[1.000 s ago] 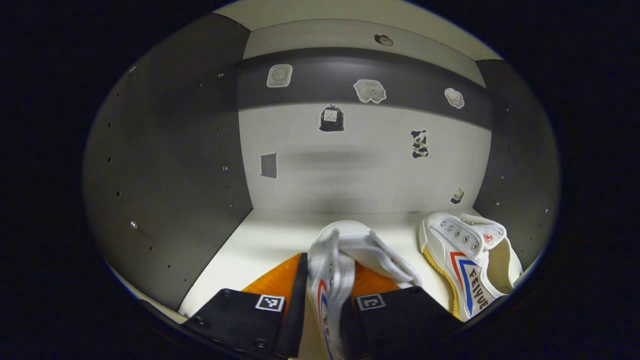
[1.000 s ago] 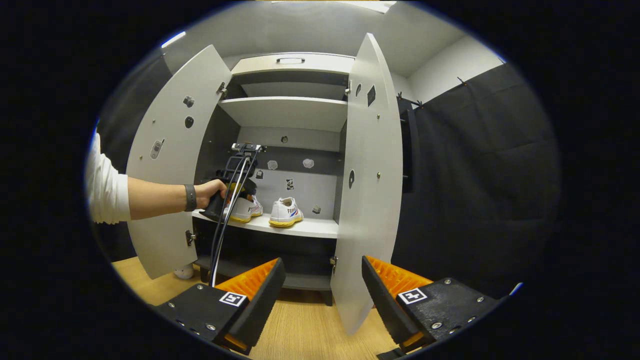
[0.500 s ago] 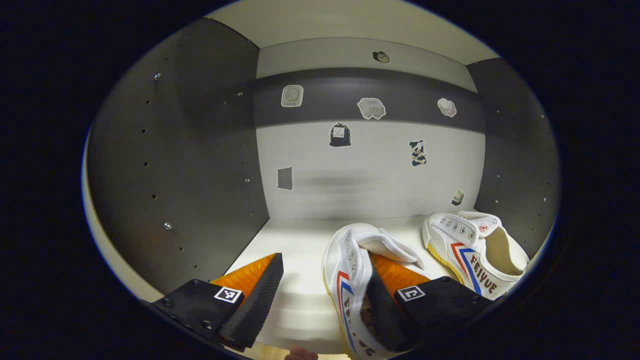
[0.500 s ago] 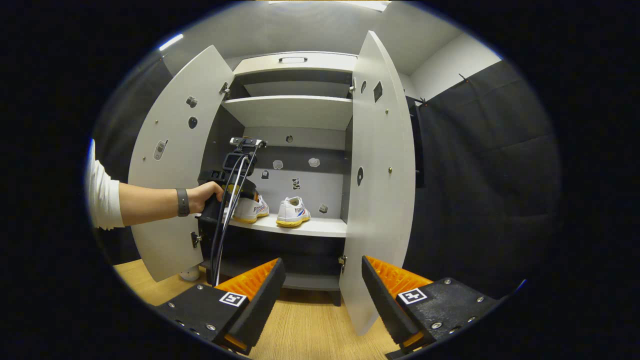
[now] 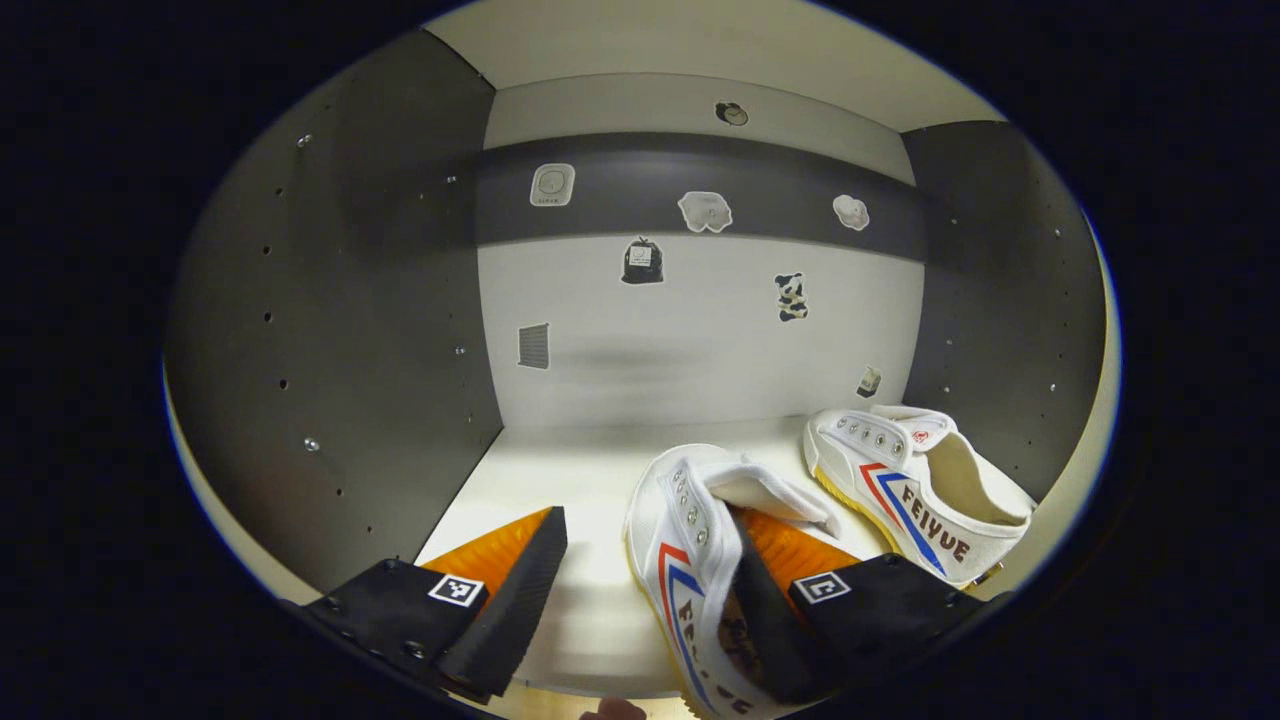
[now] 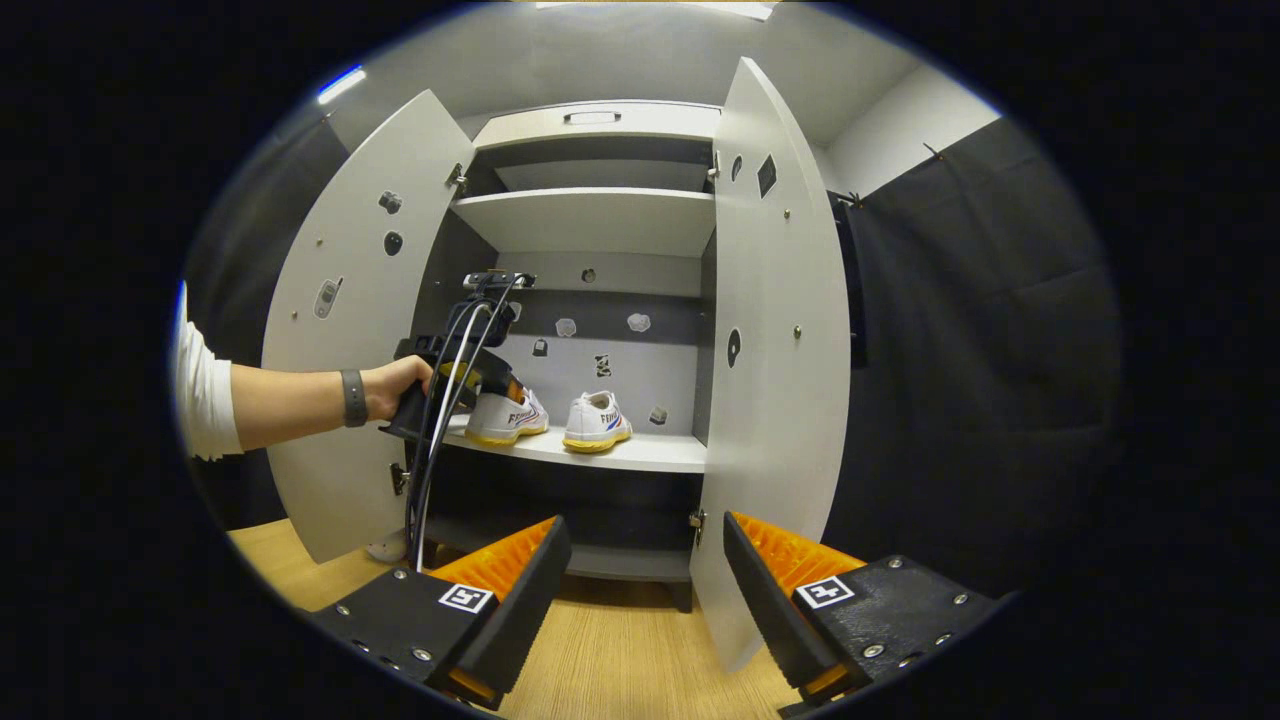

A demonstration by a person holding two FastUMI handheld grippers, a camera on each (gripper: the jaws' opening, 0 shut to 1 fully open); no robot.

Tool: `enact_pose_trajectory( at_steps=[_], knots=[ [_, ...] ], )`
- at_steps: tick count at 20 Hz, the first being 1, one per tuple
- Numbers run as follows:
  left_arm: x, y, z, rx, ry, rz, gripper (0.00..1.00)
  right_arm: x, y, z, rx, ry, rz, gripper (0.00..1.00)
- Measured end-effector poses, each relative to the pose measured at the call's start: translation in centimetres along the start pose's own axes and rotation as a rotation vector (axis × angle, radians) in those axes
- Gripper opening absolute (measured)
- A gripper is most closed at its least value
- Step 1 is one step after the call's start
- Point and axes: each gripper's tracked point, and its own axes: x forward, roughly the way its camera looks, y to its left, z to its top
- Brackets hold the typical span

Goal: Grab one shoe with the right hand and put it into the shoe cabinet, grab the other shoe with the left hand and put it into the shoe cabinet; then close the right door with the right hand and the left door with the left hand.

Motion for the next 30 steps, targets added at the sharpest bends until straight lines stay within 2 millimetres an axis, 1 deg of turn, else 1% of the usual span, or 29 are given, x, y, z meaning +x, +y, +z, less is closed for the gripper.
enact_pose_trajectory(
  at_steps=[3,4,5,7,9,11,14,16,17,19,21,22,23,24,25,28,30],
  knots=[
    [-0.7,0.1,0.0,0.064,0.055,0.008,0.95,0.1,0.0,-0.2,0.008,0.005,0.005,0.94],
    [-0.7,-0.3,0.3,0.070,0.075,-0.004,0.96,0.3,0.1,-0.3,0.008,0.008,0.007,0.94],
    [-0.8,-0.3,0.7,0.076,0.091,-0.004,0.96,0.4,0.2,-0.4,0.008,0.010,0.013,0.94],
    [-1.1,-0.4,1.9,0.069,0.072,-0.003,0.95,0.4,0.6,-0.2,0.005,0.004,0.023,0.94],
    [-2.7,-0.6,3.6,0.055,0.013,-0.012,0.95,0.4,0.8,0.2,0.007,-0.009,0.028,0.94],
    [-5.0,-0.5,5.6,0.035,-0.058,-0.006,0.95,0.3,1.0,0.2,0.018,-0.009,0.039,0.94],
    [-9.9,-0.8,8.0,-0.029,-0.167,-0.034,0.96,0.4,1.0,0.8,0.027,-0.022,0.047,0.94],
    [-13.5,-0.4,8.9,-0.067,-0.251,-0.029,0.95,0.3,1.3,1.4,0.028,-0.039,0.062,0.94],
    [-15.3,-0.4,8.8,-0.078,-0.282,-0.030,0.95,0.3,1.5,1.8,0.026,-0.048,0.072,0.94],
    [-19.1,-0.5,7.4,-0.101,-0.327,-0.033,0.97,0.1,1.8,3.1,0.024,-0.077,0.097,0.94],
    [-22.0,-0.2,5.4,-0.115,-0.366,-0.014,0.97,-0.1,2.0,4.3,0.018,-0.112,0.116,0.94],
    [-23.4,0.0,4.0,-0.109,-0.376,0.000,0.95,-0.1,1.9,4.7,0.014,-0.123,0.118,0.94],
    [-24.8,0.2,2.5,-0.107,-0.380,0.016,0.97,-0.3,2.0,4.9,0.016,-0.126,0.122,0.94],
    [-26.1,0.2,1.0,-0.114,-0.389,0.025,0.94,-0.6,2.1,4.9,0.022,-0.125,0.127,0.94],
    [-27.3,0.1,-0.3,-0.131,-0.403,0.030,0.95,-1.0,2.1,4.8,0.031,-0.122,0.130,0.94],
    [-29.9,0.2,-4.8,-0.148,-0.413,0.060,0.97,-2.0,1.6,3.9,0.050,-0.095,0.127,0.94],
    [-31.5,0.2,-7.3,-0.142,-0.419,0.072,0.97,-2.8,1.3,3.2,0.051,-0.074,0.122,0.94]
  ],
)
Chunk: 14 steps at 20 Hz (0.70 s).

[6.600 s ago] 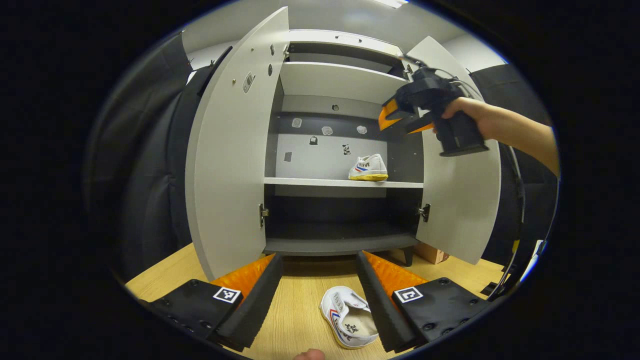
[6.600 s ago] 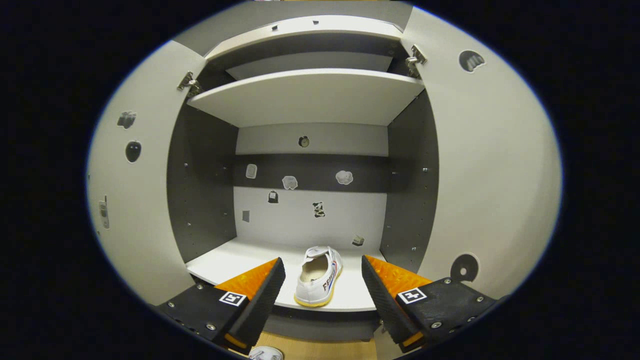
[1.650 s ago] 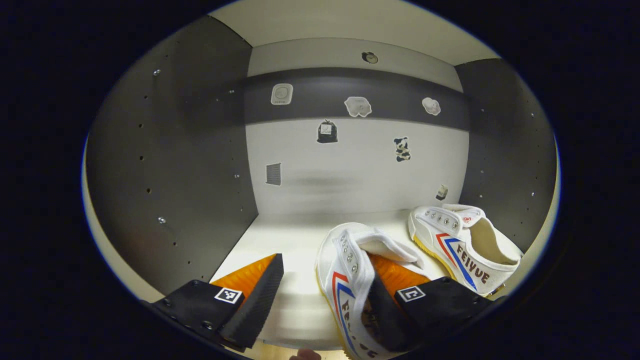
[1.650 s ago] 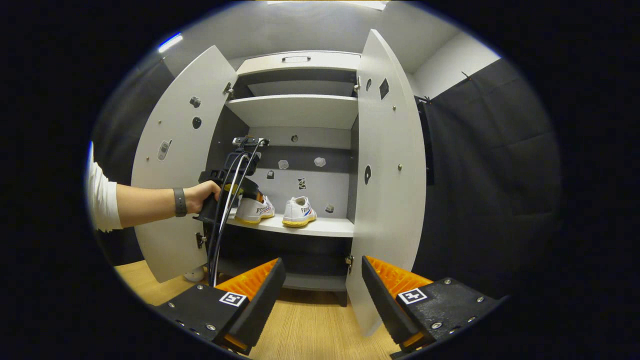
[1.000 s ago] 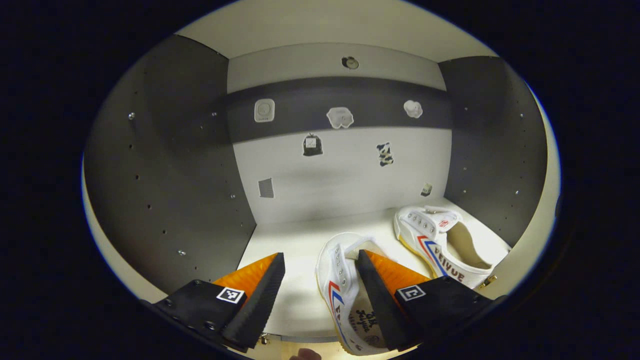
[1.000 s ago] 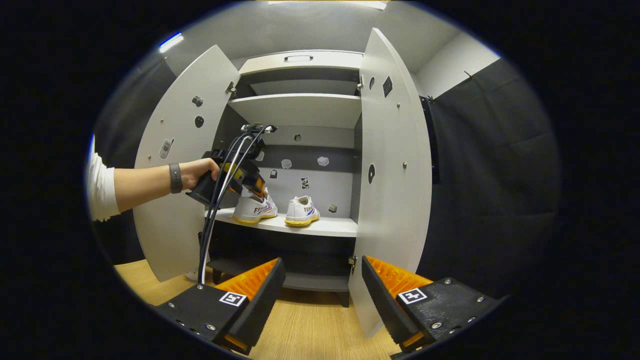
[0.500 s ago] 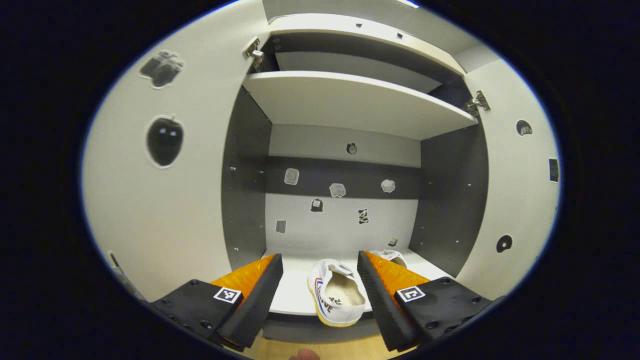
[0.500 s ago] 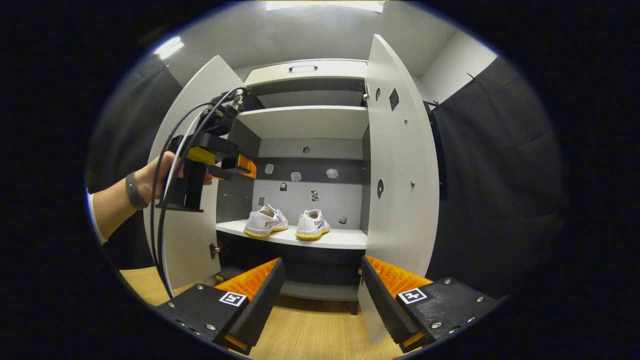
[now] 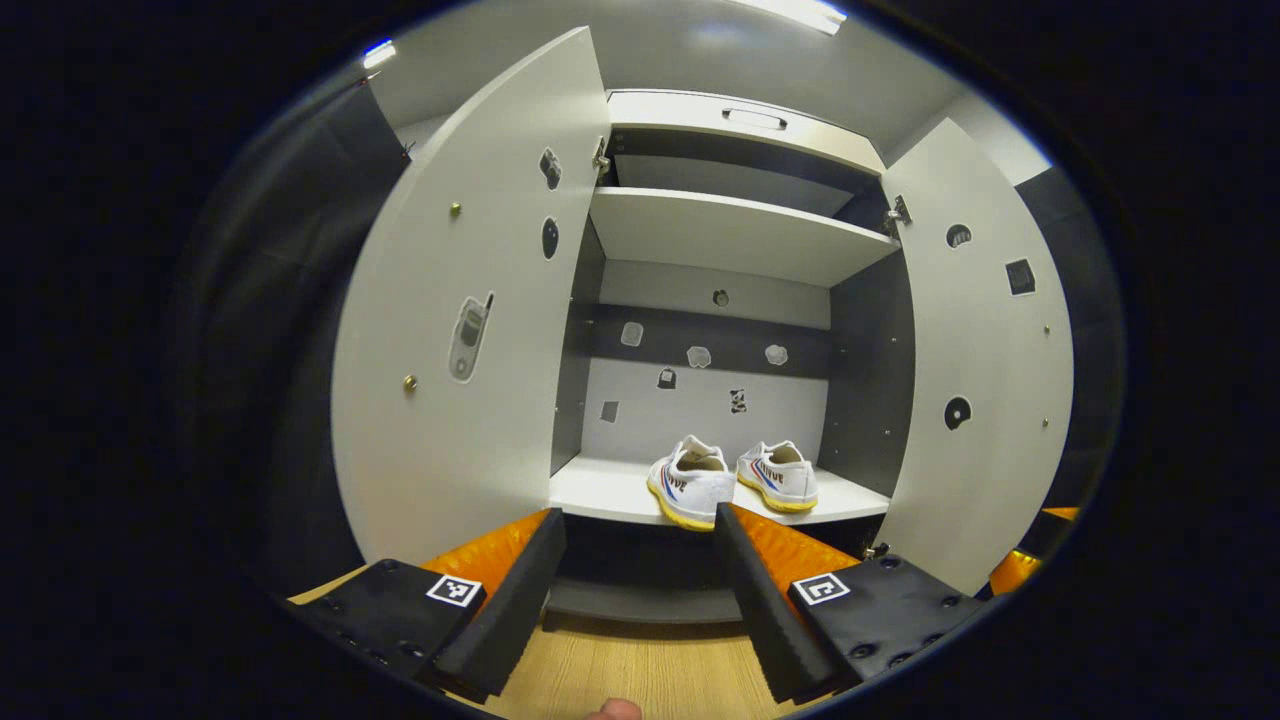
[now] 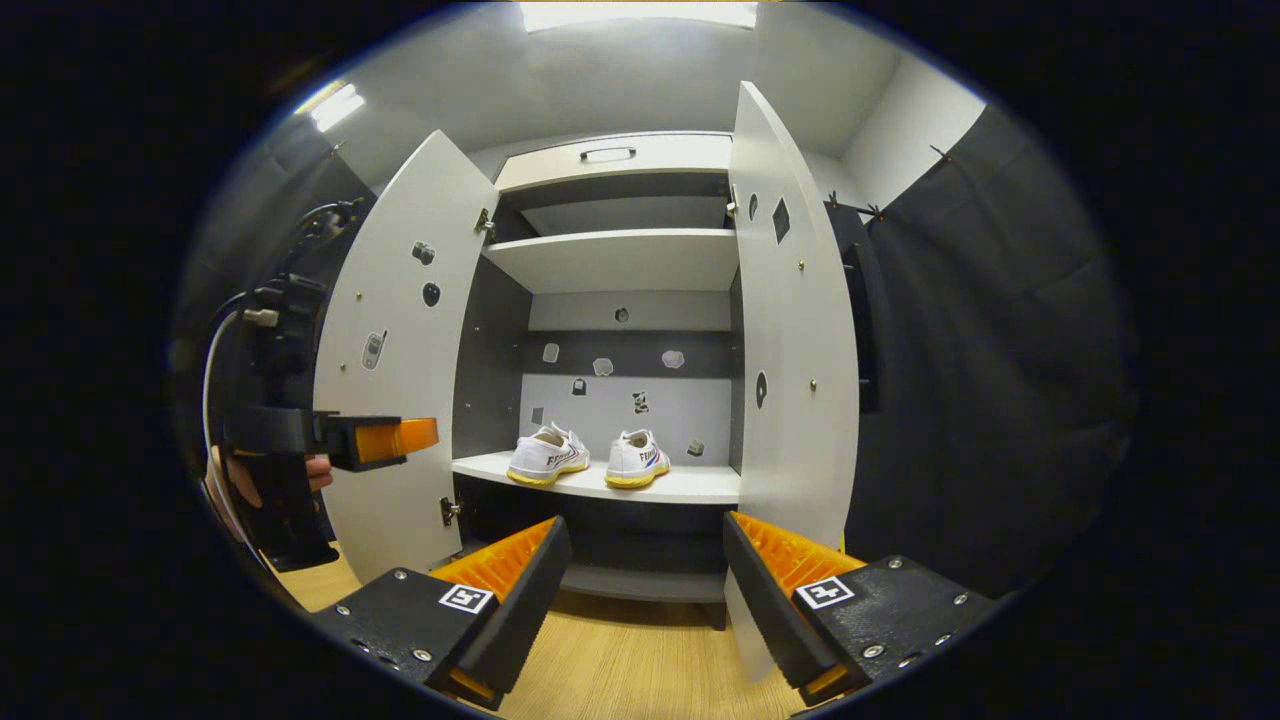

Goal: Grab one shoe with the right hand and put it into the shoe cabinet, grab the other shoe with the left hand and put it into the shoe cabinet; then close the right door with the right hand and the left door with the left hand.

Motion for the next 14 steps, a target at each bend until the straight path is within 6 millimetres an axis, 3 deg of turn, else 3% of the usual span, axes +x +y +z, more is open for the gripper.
enact_pose_trajectory(
  at_steps=[4,7,10,14],
  knots=[
    [-3.8,0.8,-2.7,-0.035,0.009,0.011,0.97,-1.5,-0.8,-0.2,0.001,0.010,-0.021,0.94],
    [-5.8,1.8,-3.4,-0.021,0.005,0.052,0.97,-2.2,-1.4,0.9,0.016,-0.003,-0.038,0.94],
    [-7.0,1.6,-3.8,-0.014,-0.008,0.045,0.97,-1.5,-4.2,5.0,-0.010,-0.070,-0.082,0.94],
    [-7.7,1.6,-4.4,0.006,0.000,0.042,0.97,-1.3,-12.7,13.5,-0.066,-0.178,-0.209,0.94]
  ],
)
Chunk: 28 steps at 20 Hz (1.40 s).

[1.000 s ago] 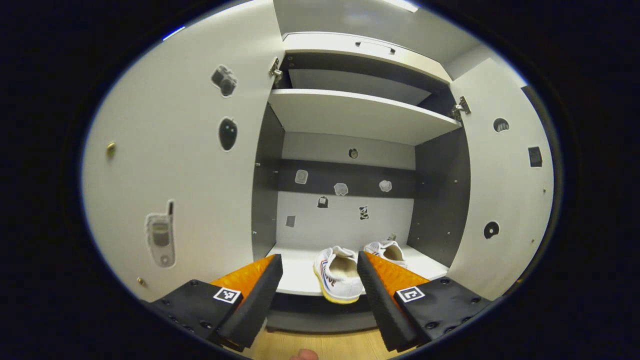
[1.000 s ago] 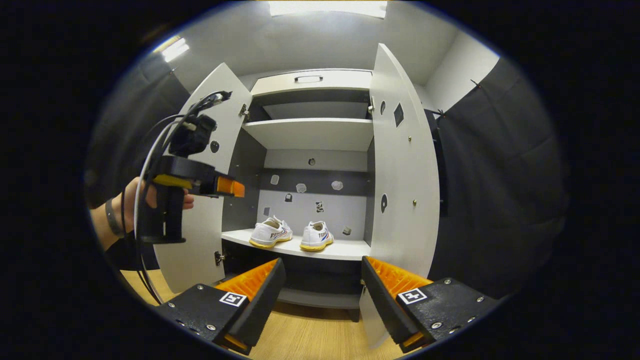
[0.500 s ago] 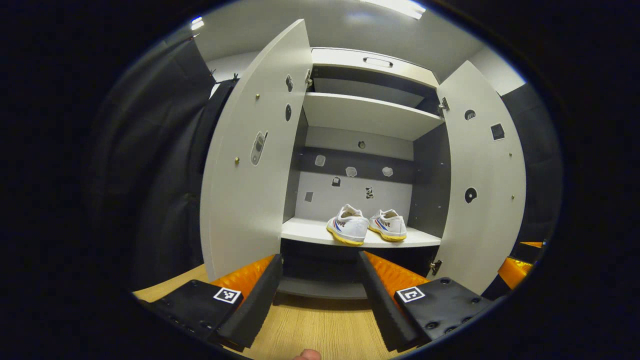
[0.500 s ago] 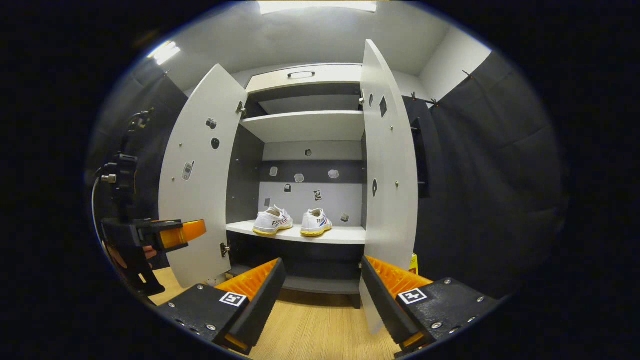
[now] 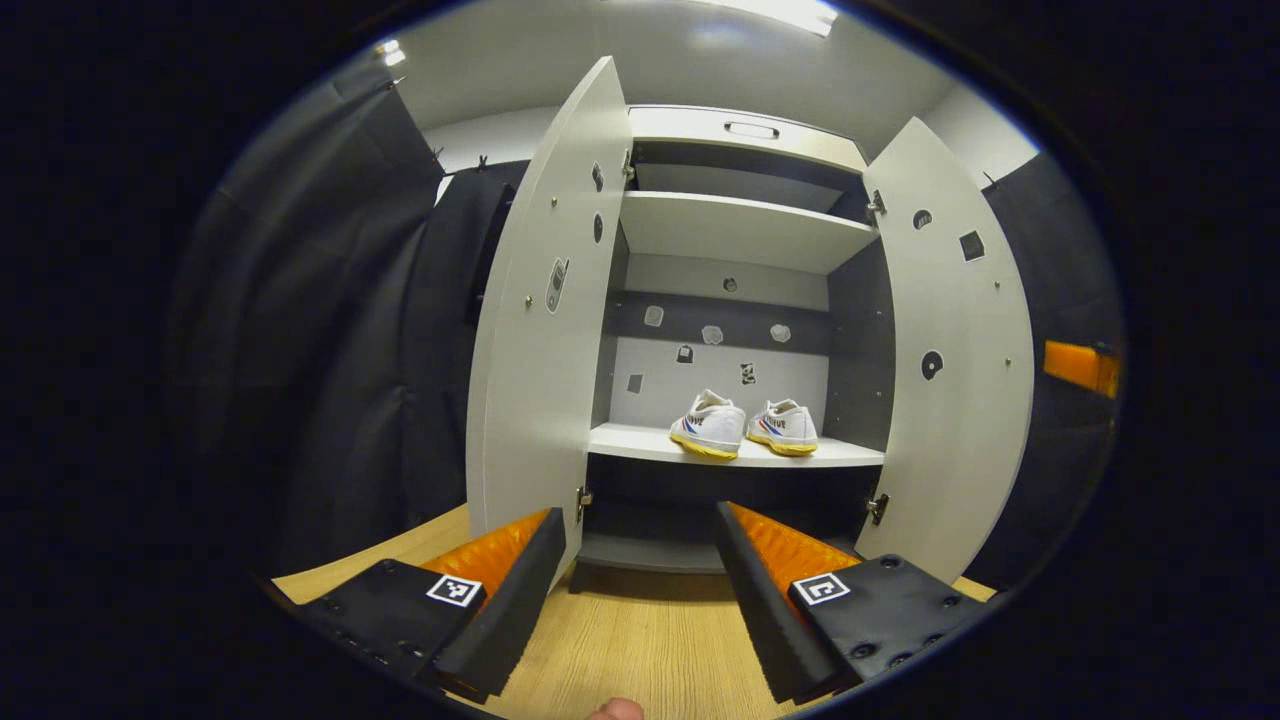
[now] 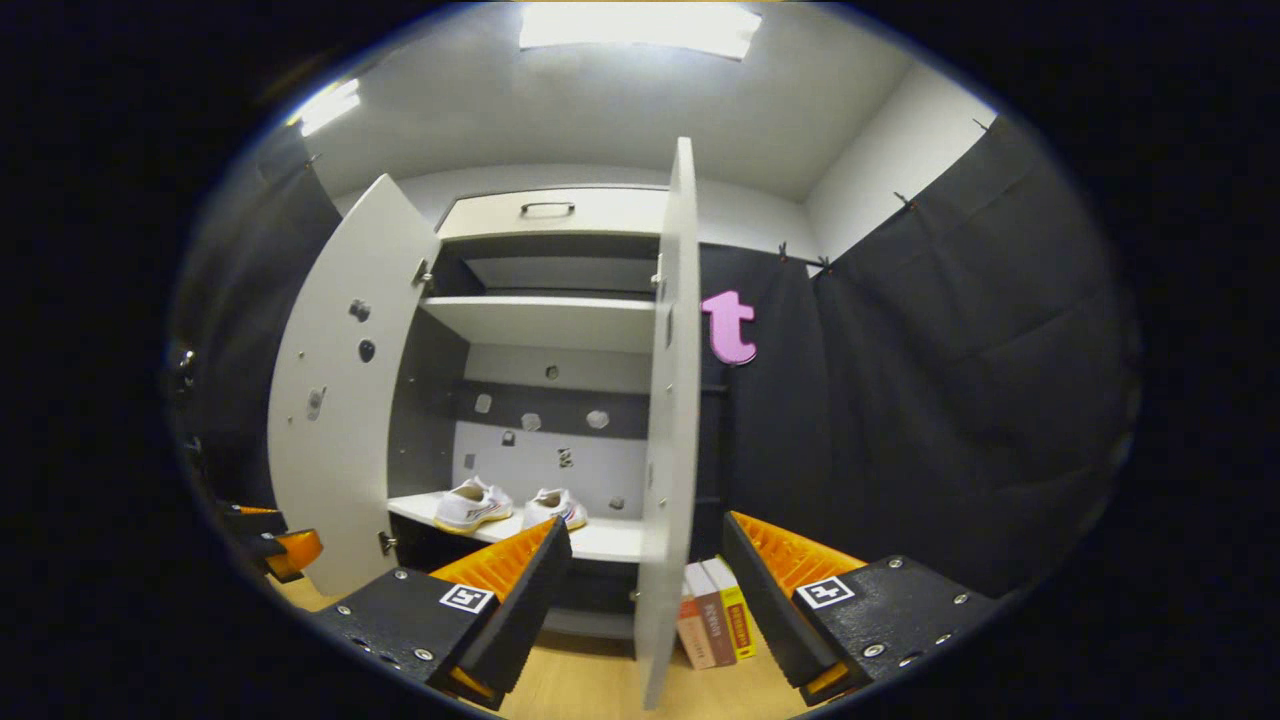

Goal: Grab one shoe with the right hand and put it into the shoe cabinet, grab the other shoe with the left hand and put it into the shoe cabinet; then close the right door with the right hand and the left door with the left hand.

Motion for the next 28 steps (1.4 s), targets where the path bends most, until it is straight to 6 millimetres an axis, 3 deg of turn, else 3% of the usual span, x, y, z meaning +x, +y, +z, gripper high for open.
enact_pose_trajectory(
  at_steps=[1,3,5,6,7,10,13,15,18,19,20,23,28],
  knots=[
    [-0.1,0.1,-0.2,0.000,0.004,-0.002,0.97,0.5,-2.4,2.1,-0.001,-0.019,-0.030,0.98],
    [-0.4,-0.2,-0.4,-0.002,0.007,-0.013,0.97,2.1,-6.6,3.9,0.000,-0.012,-0.077,0.94],
    [-0.4,-0.2,-0.4,0.005,0.006,-0.015,0.97,4.2,-9.2,3.8,-0.005,0.018,-0.102,0.98],
    [-0.3,-0.1,-0.4,0.009,0.007,-0.015,0.97,5.3,-10.1,3.3,-0.012,0.040,-0.111,0.90],
    [-0.4,-0.1,-0.4,0.012,0.008,-0.015,0.97,6.4,-10.4,2.4,-0.017,0.060,-0.108,0.97],
    [-0.1,0.3,-0.7,0.009,0.017,-0.013,0.97,9.0,-9.9,0.2,-0.001,0.119,-0.080,0.94],
    [0.1,0.6,-1.2,0.008,0.034,-0.009,0.97,10.1,-9.0,-0.8,0.016,0.127,-0.074,0.97],
    [0.2,0.9,-1.5,0.010,0.041,-0.007,0.97,10.2,-9.1,-0.7,-0.001,0.119,-0.092,0.90],
    [0.7,1.2,-1.4,0.015,0.038,-0.012,0.97,10.1,-8.3,-0.8,0.023,0.132,-0.084,0.89],
    [0.8,1.2,-1.3,0.017,0.033,-0.016,0.97,10.1,-7.9,-0.8,0.026,0.130,-0.079,0.81],
    [1.0,1.4,-1.2,0.019,0.031,-0.017,0.97,10.0,-7.6,-0.7,0.019,0.127,-0.076,0.88],
    [1.2,1.3,-1.0,0.002,0.028,-0.031,0.97,9.8,-5.6,-0.3,0.007,0.115,-0.051,0.88],
    [1.1,1.5,-0.8,0.011,0.016,-0.043,0.97,10.0,0.0,-0.1,0.034,0.112,0.054,0.88]
  ],
)
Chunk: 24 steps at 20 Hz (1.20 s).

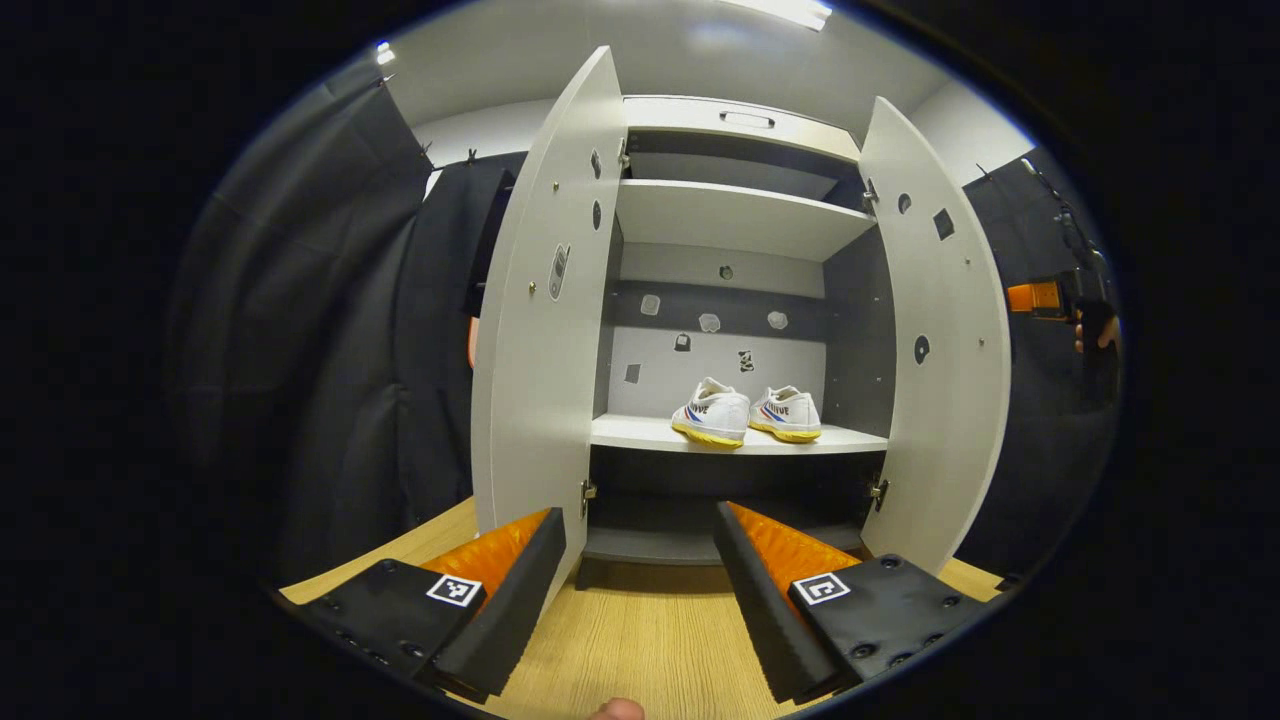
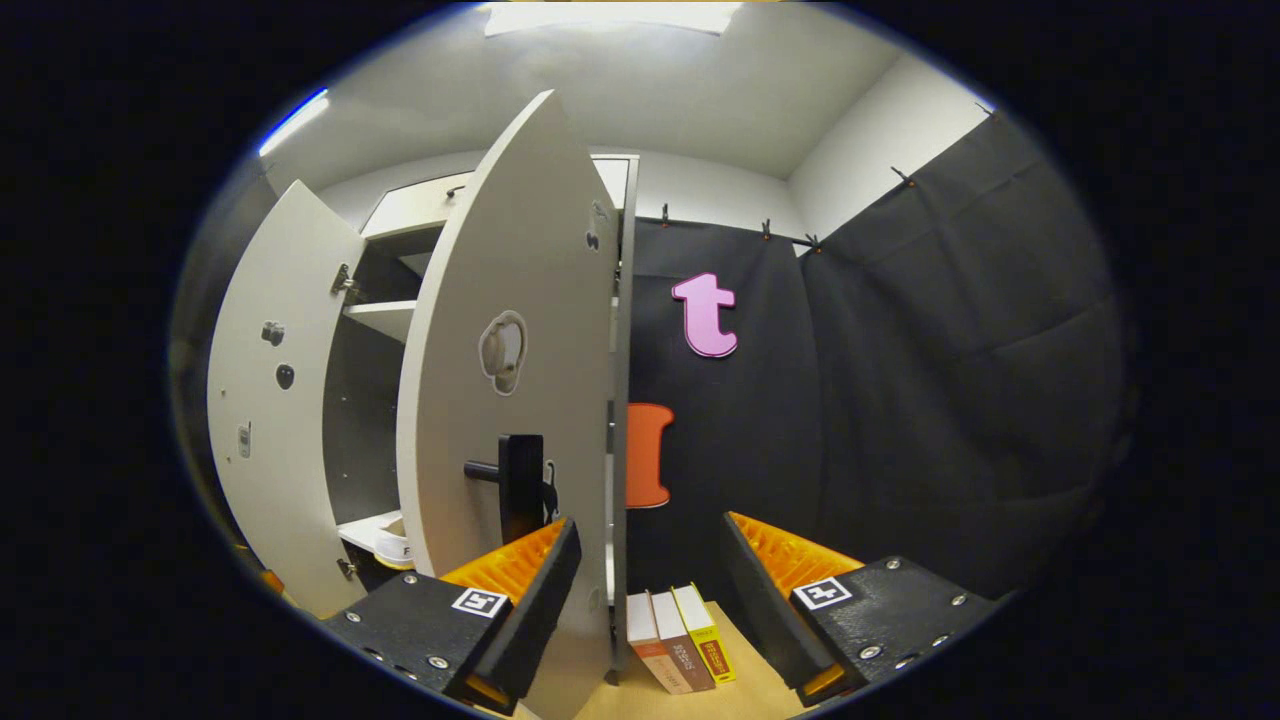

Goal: Grab one shoe with the right hand and put it into the shoe cabinet, grab the other shoe with the left hand and put it into the shoe cabinet; then close the right door with the right hand and the left door with the left hand.

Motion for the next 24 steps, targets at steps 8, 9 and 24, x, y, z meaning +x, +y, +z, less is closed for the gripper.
enact_pose_trajectory(
  at_steps=[8,9,24],
  knots=[
    [-0.4,0.9,-0.3,0.021,0.006,0.007,0.97,3.2,9.0,-0.1,0.006,-0.014,0.134,0.92],
    [-0.5,1.0,-0.4,0.022,0.010,0.007,0.97,3.3,9.7,0.0,0.011,-0.019,0.142,0.92],
    [-0.3,1.5,-1.2,0.037,0.020,-0.002,0.95,7.0,14.8,-3.6,0.037,0.033,0.196,0.92]
  ],
)
